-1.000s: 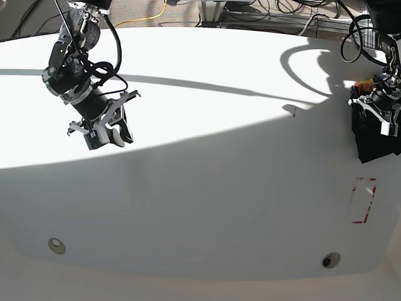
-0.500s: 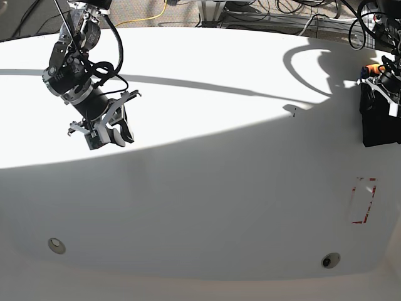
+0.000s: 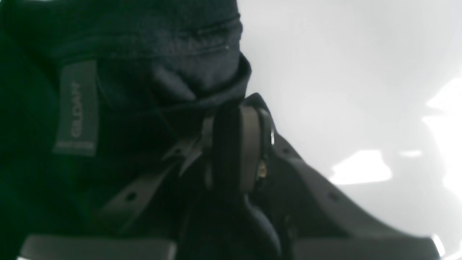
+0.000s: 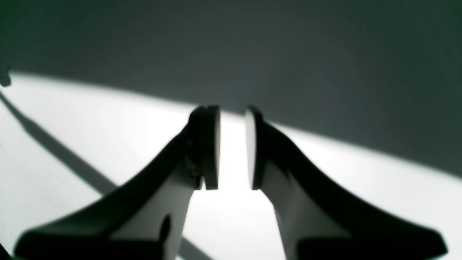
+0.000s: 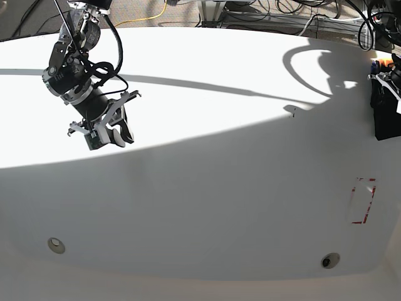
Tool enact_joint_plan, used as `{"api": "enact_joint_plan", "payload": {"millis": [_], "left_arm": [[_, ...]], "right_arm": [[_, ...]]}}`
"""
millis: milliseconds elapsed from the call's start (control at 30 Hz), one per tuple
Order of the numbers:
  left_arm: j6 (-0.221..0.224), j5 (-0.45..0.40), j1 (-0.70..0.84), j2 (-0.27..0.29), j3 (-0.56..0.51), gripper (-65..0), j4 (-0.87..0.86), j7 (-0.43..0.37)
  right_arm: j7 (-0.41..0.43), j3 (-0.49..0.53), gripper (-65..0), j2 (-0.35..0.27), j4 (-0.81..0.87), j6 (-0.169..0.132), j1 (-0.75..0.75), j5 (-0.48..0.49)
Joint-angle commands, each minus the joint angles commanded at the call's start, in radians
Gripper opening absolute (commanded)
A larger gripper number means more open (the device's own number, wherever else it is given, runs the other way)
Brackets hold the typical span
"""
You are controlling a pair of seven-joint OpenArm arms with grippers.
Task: Layout the t-shirt on the table in an organized manner, then fold the t-shirt properly
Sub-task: 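Lower the bundle at the table edge and open the left gripper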
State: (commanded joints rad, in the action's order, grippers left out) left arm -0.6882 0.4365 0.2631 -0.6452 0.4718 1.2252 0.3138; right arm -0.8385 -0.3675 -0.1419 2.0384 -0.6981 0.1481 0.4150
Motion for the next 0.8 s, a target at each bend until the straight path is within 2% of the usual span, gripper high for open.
{"api": "enact_joint_plan", "payload": {"millis": [67, 200, 333, 467, 500, 600, 700, 800], "left_arm": [[0.0, 0.0, -0.012, 0.006, 0.0, -56.8, 0.043, 0.026], [0.005, -0.006, -0.075, 0.081, 0.003, -56.8, 0.153, 0.058], [0.011, -0.011, -0.104, 0.147, 0.003, -56.9, 0.255, 0.057], [0.08, -0.06, -0.12, 0.21, 0.003, -56.9, 0.342, 0.052], [0.121, -0.101, -0.133, 0.245, 0.002, -56.9, 0.384, 0.051], [0.173, -0.18, -0.163, 0.324, -0.002, -56.9, 0.443, 0.038], [0.192, -0.262, -0.189, 0.407, -0.002, -56.9, 0.485, -0.006], [0.195, -0.347, -0.199, 0.48, -0.003, -56.9, 0.506, -0.058]], "right_arm": [[0.002, 0.002, -53.4, 0.0, 0.0, 0.0, -0.002, 0.0], [0.002, 0.003, -53.0, 0.0, -0.002, 0.0, -0.031, -0.006], [0.005, 0.012, -52.8, 0.005, -0.003, 0.0, -0.06, -0.097], [0.029, 0.072, -53.1, 0.006, -0.006, 0.0, -0.104, -0.232], [0.069, 0.107, -53.1, 0.009, -0.008, 0.0, -0.112, -0.313], [0.186, 0.161, -53.1, 0.038, -0.018, 0.0, -0.121, -0.47], [0.331, 0.178, -53.1, 0.072, -0.044, 0.0, -0.124, -0.606], [0.453, 0.175, -53.1, 0.107, -0.078, 0.0, -0.124, -0.703]]}}
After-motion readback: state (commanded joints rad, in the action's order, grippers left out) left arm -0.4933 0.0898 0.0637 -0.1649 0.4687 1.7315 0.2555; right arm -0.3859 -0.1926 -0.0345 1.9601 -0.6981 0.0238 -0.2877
